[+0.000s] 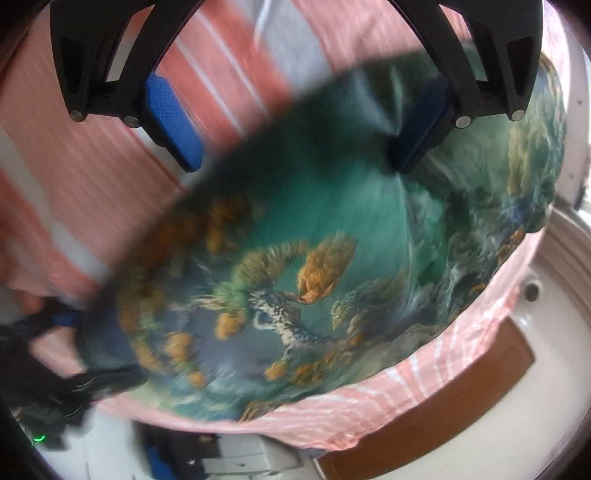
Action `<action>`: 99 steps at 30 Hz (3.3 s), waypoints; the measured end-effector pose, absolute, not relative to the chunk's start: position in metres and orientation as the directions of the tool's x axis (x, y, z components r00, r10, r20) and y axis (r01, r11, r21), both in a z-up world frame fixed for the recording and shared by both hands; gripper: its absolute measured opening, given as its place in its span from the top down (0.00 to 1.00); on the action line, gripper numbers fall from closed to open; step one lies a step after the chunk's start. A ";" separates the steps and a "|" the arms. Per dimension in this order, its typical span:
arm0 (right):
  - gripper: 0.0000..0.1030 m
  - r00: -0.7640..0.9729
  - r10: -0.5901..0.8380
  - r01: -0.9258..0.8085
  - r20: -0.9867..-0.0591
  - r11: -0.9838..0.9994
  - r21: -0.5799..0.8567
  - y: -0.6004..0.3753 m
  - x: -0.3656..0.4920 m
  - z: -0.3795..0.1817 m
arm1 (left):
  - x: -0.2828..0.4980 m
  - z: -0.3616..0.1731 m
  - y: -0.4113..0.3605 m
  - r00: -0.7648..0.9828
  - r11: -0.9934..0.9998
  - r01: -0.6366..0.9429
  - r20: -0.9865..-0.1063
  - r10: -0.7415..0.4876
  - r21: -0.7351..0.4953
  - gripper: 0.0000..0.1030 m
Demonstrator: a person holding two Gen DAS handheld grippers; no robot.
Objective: Fold large clothes
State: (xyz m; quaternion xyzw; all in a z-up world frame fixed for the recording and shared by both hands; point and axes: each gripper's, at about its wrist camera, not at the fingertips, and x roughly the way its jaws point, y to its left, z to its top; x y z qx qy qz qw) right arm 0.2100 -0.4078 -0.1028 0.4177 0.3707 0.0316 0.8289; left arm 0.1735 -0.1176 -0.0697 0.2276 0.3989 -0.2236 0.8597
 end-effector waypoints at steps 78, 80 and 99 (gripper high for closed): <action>0.01 0.666 0.395 -0.510 -0.633 0.860 0.000 -0.035 0.274 0.035 | 0.212 -0.060 0.285 0.736 0.790 -0.292 -0.654 -0.175 -0.539 0.12; 0.00 0.554 0.379 -0.516 -0.742 0.855 0.052 -0.009 0.304 -0.003 | 0.180 -0.077 0.292 0.750 0.757 -0.348 -0.649 -0.129 -0.553 0.12; 0.00 0.666 0.266 -0.326 -0.697 0.944 0.048 0.099 0.376 -0.034 | 0.133 -0.114 0.318 0.751 0.795 -0.457 -0.652 0.105 -0.399 0.12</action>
